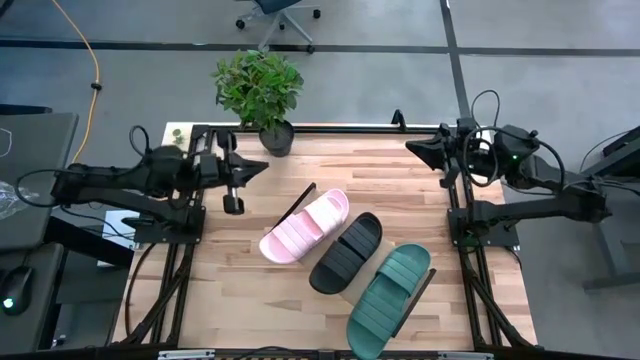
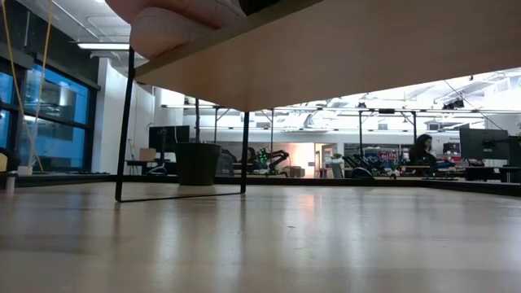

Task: Pick and place slides into the shelf
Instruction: Return to Home Position

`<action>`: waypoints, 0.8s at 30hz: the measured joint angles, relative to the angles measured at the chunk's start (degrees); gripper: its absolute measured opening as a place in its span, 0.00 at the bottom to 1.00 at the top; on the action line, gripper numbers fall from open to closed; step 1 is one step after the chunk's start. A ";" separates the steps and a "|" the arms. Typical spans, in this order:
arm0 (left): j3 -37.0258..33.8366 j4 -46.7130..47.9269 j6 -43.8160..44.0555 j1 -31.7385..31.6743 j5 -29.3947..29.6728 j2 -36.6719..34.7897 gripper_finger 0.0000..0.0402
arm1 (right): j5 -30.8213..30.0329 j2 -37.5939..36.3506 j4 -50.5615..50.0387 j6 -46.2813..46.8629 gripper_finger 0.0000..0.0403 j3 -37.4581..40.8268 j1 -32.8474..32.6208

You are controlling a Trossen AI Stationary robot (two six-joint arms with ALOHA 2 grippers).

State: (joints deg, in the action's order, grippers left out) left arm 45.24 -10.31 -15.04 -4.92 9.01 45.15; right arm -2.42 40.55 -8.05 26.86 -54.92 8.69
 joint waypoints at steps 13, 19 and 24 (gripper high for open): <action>-20.76 -20.51 -4.52 5.57 7.78 -7.37 0.00 | -9.20 -0.02 0.04 3.23 0.00 0.00 -5.93; -25.95 -24.57 -3.73 6.57 8.10 -7.61 0.00 | -11.71 -0.02 0.02 4.09 0.00 0.00 -8.06; -29.98 -26.95 -2.52 6.43 8.10 -7.61 0.00 | -11.97 -0.01 0.02 2.70 0.00 0.00 -9.56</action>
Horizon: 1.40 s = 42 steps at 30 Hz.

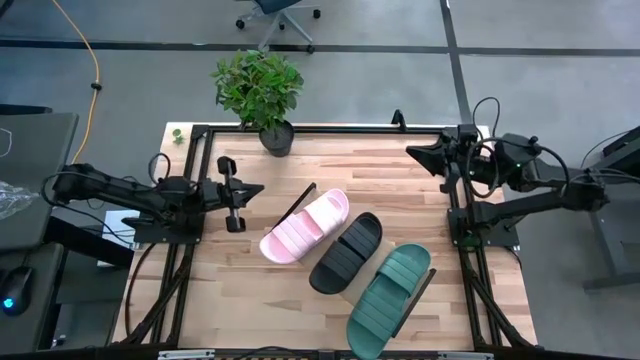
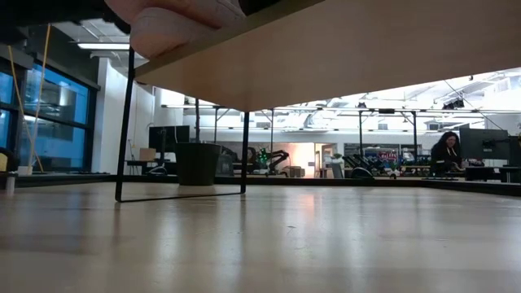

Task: Pick and place slides into the shelf
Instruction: Return to Home Position

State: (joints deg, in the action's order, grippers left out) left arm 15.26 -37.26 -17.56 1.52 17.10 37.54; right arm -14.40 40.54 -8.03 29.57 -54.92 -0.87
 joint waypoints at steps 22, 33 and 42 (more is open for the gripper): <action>-12.97 -9.27 2.90 0.00 -4.00 -0.74 0.00 | -0.20 0.00 0.07 -0.50 0.00 0.00 -2.25; -14.62 -6.51 2.99 0.00 -9.08 -1.12 0.00 | -0.22 0.01 0.07 -0.49 0.00 0.00 -2.25; -14.62 7.97 3.97 0.00 -10.16 -10.79 0.00 | -0.23 -0.01 0.08 -0.49 0.00 0.00 -2.25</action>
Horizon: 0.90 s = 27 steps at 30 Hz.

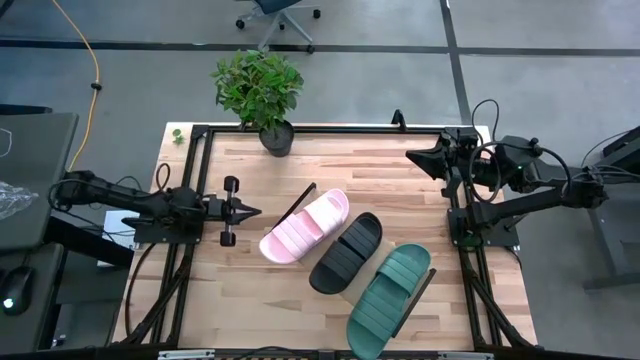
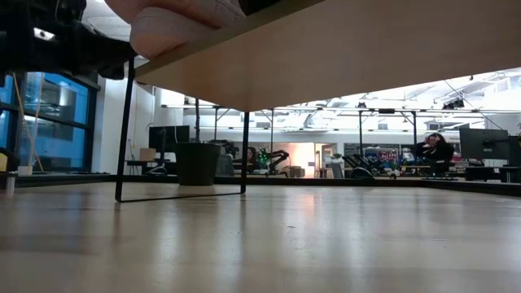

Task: Pick and place slides into the shelf
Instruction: Return to Home Position

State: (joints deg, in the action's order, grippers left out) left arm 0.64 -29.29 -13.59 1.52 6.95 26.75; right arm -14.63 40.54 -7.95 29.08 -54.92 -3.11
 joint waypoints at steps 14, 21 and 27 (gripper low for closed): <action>0.00 24.27 1.86 0.00 1.09 -14.80 0.00 | -1.11 0.01 -0.45 -0.94 0.00 0.00 0.00; 0.00 27.89 1.82 -0.01 0.41 -17.12 0.00 | 0.25 -0.43 0.83 -1.79 0.00 0.06 0.00; 0.02 27.81 3.14 0.00 -0.95 -17.16 0.00 | 3.15 -3.49 8.48 -7.51 0.00 0.07 -0.02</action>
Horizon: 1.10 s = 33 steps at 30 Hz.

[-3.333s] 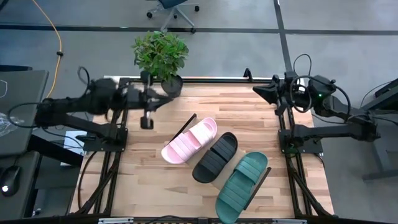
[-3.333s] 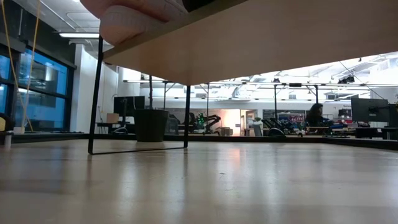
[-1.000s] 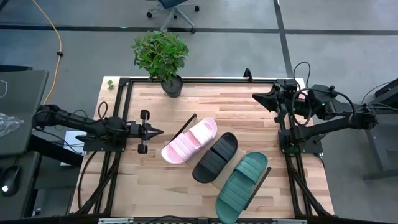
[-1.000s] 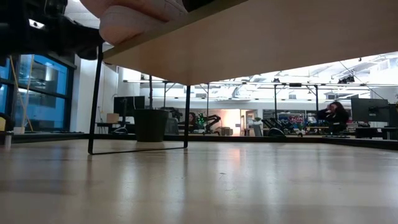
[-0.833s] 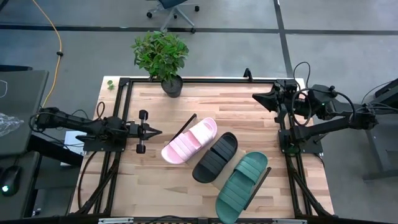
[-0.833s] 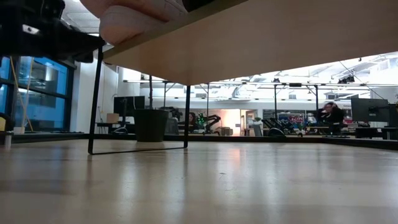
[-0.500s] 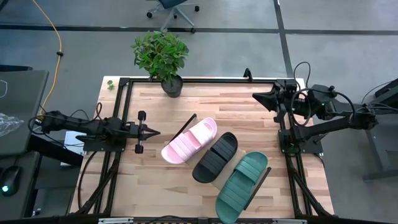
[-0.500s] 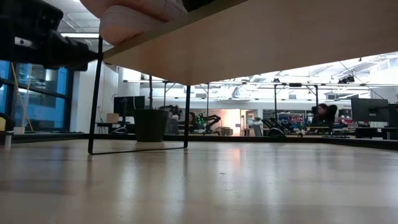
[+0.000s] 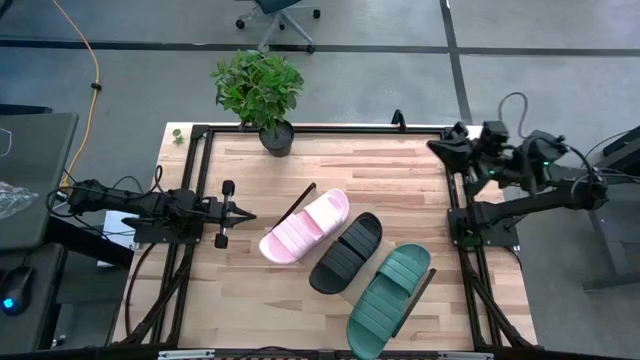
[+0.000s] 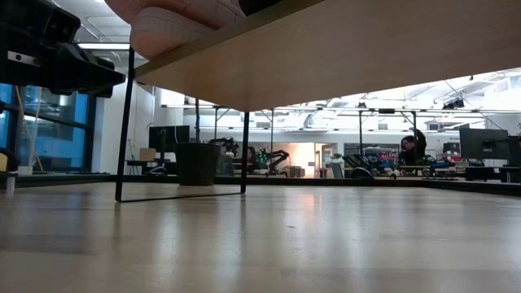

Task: Pick and place slides into the shelf
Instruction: Return to Home Position

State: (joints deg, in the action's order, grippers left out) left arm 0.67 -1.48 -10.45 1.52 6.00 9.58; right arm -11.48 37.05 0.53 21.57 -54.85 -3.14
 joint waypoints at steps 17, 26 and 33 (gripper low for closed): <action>0.00 -0.02 -1.23 0.00 0.46 0.02 0.00 | 2.20 -11.74 9.94 -3.84 0.00 20.48 -1.07; 0.00 -0.04 -1.25 0.00 0.46 0.02 0.00 | 7.82 -12.83 36.97 -4.74 0.00 34.22 -3.40; 0.00 -0.04 -1.25 0.00 0.46 0.02 0.00 | 8.70 -16.22 35.35 -5.58 0.00 36.96 -5.27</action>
State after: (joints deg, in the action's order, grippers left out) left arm 0.67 -1.52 -11.70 1.52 6.46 9.61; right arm -2.79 20.82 35.88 15.99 -17.89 -8.40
